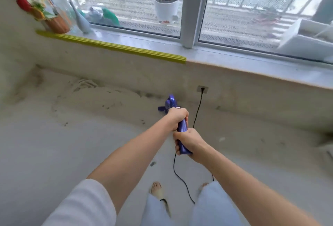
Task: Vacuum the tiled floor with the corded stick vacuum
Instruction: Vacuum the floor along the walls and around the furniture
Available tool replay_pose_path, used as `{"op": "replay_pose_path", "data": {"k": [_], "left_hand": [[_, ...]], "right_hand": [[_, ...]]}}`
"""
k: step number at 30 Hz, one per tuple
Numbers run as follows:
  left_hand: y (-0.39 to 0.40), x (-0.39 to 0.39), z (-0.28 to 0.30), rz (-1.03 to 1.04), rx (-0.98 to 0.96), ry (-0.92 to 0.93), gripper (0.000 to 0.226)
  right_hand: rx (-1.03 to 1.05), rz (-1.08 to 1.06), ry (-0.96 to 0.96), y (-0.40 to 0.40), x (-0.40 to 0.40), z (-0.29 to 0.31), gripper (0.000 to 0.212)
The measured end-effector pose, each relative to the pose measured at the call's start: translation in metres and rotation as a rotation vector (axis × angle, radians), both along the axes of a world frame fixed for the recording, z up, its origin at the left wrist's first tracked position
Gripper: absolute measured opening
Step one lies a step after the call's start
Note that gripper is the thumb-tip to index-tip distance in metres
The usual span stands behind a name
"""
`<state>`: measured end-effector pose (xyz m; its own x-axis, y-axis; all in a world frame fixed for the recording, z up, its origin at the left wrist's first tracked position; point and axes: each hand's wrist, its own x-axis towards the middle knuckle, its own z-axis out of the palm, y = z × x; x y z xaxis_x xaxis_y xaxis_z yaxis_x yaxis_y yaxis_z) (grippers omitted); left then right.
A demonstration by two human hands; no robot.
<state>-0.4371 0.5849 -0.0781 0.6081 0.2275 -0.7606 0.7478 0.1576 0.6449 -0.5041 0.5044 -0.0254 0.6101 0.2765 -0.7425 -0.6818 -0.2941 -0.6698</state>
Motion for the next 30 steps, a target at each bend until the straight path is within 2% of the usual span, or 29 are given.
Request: {"op": "replay_pose_path", "data": {"k": [4,7,9,13,21,26,30], "left_hand": [[-0.007,-0.012,-0.014,-0.147,-0.006,0.047,0.009],[-0.011,-0.020,-0.021,-0.237,-0.002,0.050,0.019],[-0.015,-0.022,-0.021,-0.277,0.006,0.059,0.018],[-0.022,-0.025,-0.020,-0.280,-0.014,0.088,0.012],[-0.033,-0.054,-0.025,-0.284,-0.067,0.182,0.017],[-0.038,-0.036,-0.015,-0.382,-0.041,0.198,0.020],[-0.027,-0.009,-0.021,-0.400,-0.065,0.236,0.016]], "right_hand": [[-0.028,-0.119,0.037,0.002,-0.020,-0.012,0.012],[-0.034,-0.199,0.070,0.005,-0.030,-0.018,0.012],[-0.026,-0.250,0.084,0.004,-0.034,-0.019,0.010],[-0.027,-0.269,0.102,-0.005,-0.039,-0.018,0.011],[0.007,-0.264,0.125,-0.020,-0.072,-0.021,0.012],[-0.003,-0.374,0.112,-0.019,-0.059,-0.018,0.009],[-0.010,-0.444,0.134,-0.001,-0.037,-0.023,0.015]]}}
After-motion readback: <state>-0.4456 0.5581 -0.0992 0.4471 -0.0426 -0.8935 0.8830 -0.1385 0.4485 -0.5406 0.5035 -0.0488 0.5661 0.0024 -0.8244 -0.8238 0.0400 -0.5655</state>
